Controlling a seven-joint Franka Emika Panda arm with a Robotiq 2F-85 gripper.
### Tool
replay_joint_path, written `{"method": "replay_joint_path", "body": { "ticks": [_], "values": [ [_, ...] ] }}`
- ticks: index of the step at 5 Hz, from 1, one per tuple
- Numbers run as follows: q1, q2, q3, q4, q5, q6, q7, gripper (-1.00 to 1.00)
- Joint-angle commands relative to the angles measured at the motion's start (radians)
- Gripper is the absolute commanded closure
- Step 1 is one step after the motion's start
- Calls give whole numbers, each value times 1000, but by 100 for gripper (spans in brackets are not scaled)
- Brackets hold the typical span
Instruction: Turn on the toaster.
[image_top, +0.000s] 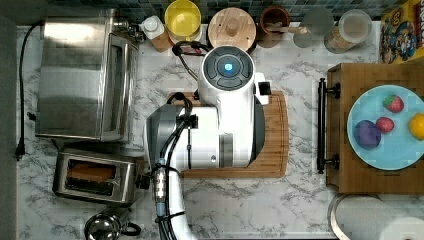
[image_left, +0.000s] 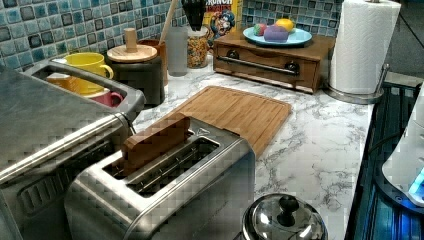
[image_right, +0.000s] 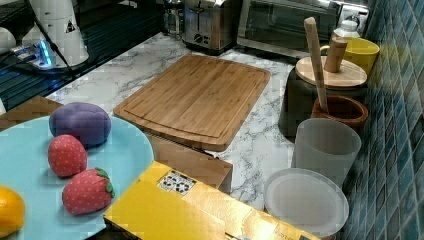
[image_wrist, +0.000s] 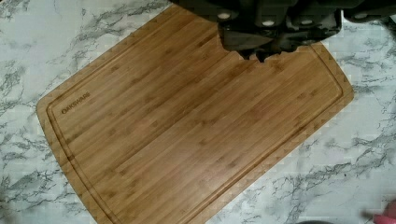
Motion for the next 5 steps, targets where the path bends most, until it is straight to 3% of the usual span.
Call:
{"method": "replay_joint_path", "body": {
  "ticks": [1,3,4,5],
  "values": [
    [4,0,5,0,0,3,-16,100],
    [68,-78,75,-149,46,107,-87,100],
    [97,-210,132,-237,81,99,-114,100],
    [121,-259,173,-313,96,149,-108,100]
  ]
}}
